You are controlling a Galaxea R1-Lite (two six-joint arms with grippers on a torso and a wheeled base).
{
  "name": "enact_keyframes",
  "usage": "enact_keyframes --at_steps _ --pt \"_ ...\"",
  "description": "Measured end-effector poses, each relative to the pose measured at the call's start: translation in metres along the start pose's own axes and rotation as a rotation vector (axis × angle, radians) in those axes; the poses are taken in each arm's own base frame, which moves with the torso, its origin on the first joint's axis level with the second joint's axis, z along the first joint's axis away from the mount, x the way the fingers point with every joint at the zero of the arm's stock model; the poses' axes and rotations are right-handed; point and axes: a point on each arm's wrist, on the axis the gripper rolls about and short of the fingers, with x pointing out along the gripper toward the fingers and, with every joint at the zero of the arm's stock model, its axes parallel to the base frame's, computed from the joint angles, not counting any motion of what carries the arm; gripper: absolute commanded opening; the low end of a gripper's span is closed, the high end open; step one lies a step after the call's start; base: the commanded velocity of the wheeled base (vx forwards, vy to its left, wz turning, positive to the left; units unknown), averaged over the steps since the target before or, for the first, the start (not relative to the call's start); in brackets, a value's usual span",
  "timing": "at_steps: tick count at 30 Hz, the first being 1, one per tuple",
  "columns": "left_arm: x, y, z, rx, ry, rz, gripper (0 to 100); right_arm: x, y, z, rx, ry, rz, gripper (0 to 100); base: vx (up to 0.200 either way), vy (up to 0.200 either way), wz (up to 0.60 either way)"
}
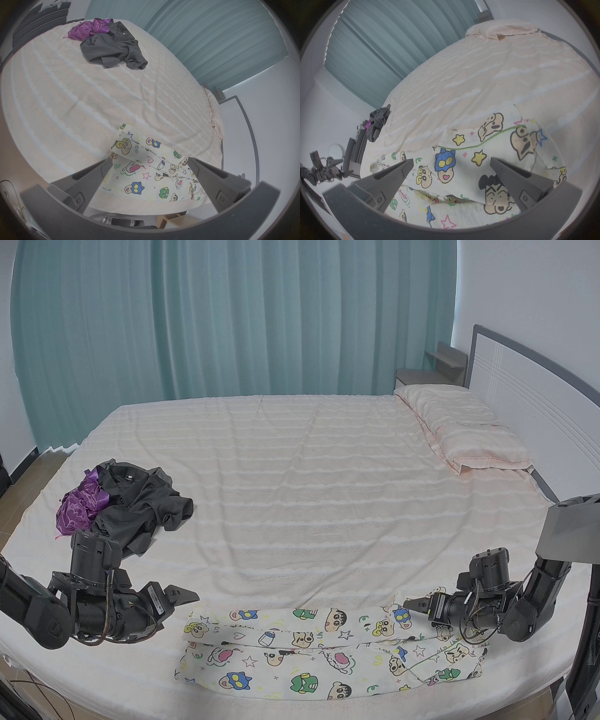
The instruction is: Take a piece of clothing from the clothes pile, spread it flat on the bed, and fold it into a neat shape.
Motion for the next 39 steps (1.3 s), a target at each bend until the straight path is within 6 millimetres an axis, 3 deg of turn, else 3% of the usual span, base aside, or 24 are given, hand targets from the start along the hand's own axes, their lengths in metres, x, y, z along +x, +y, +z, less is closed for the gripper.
enact_keyframes --at_steps 10,18,33,39 --pt "0.001 -0.005 -0.013 0.004 0.032 0.001 100 -0.002 -0.002 -0.005 0.077 -0.024 0.025 100 -0.2 0.0 0.0" --pt "0.003 -0.011 -0.012 0.005 0.031 -0.015 100 -0.006 -0.005 -0.011 0.084 -0.018 0.022 100 0.0 0.0 0.0" --pt "0.019 -0.009 0.004 -0.024 0.021 0.006 100 -0.013 -0.001 -0.007 0.162 -0.04 0.04 100 0.0 0.2 0.0" --pt "0.021 -0.009 0.005 -0.019 0.021 0.009 100 -0.018 0.003 -0.001 0.167 -0.072 0.066 100 0.0 0.0 0.0"
